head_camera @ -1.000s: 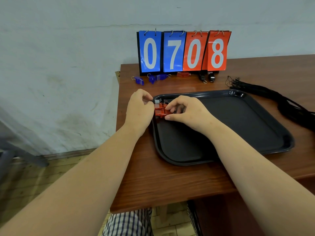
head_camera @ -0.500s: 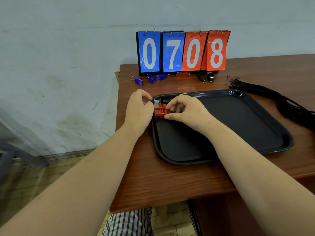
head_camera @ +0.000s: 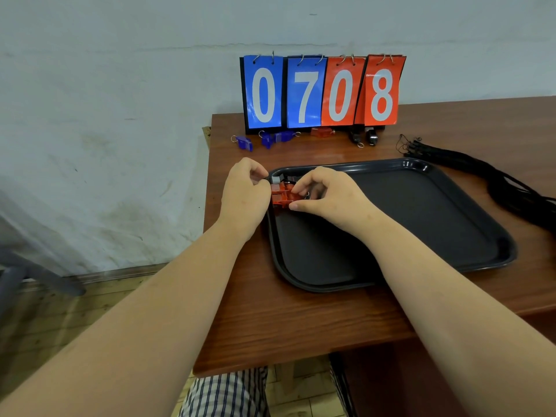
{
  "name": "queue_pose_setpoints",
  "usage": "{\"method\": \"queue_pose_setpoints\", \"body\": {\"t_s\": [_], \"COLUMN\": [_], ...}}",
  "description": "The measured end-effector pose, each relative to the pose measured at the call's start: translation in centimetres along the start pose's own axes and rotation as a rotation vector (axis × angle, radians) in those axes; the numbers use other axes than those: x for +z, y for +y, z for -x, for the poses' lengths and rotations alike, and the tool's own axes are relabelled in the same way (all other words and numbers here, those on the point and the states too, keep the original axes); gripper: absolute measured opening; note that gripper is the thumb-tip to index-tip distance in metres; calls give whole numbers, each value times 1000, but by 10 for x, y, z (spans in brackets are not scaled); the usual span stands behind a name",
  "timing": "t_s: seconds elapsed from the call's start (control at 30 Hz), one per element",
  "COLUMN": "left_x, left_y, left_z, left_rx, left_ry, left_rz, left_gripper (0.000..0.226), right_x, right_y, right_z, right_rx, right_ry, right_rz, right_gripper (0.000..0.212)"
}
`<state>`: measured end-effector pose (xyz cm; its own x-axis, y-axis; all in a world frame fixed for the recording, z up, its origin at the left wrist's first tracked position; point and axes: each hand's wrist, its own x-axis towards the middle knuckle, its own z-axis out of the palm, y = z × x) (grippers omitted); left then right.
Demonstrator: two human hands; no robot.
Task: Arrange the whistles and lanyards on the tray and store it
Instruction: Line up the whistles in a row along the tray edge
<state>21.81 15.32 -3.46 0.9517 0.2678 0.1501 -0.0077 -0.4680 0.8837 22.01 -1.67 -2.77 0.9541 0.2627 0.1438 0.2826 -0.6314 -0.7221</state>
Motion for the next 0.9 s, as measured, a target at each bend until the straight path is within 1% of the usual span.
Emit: {"method": "queue_pose_setpoints", "body": {"t_s": [0.2,0.37,0.5,0.6,0.67,0.8,0.9], "left_x": [-1,-1,-3,-4,-5,-5,-5], "left_y": [-1,0,0,-2,-3,-6,-8], "left_z": [0,0,1,0,-1,-2,-3], "left_rx": [9,-12,10,24,30,53,53], "left_ry": [-2,-16,-25,-38,-47,-54,-70], "left_rz": [-4,16,43,55,69,91,105], "left_gripper": [21,22,24,25,24,21,20], "right_x": [-1,2,5,4,4,18,38], "right_y": [-1,2,3,-3,-12,-41,-56], "right_z": [3,5,2,-8,-21,-70,-121], "right_rx": [-5,-6,23,54,33,-57,-99], "right_ry": [47,164,289,352,357,304,189], "right_rz": [-8,-30,-83,-22,31,151,266], "right_gripper": [26,20,15,12,13,16,18]}}
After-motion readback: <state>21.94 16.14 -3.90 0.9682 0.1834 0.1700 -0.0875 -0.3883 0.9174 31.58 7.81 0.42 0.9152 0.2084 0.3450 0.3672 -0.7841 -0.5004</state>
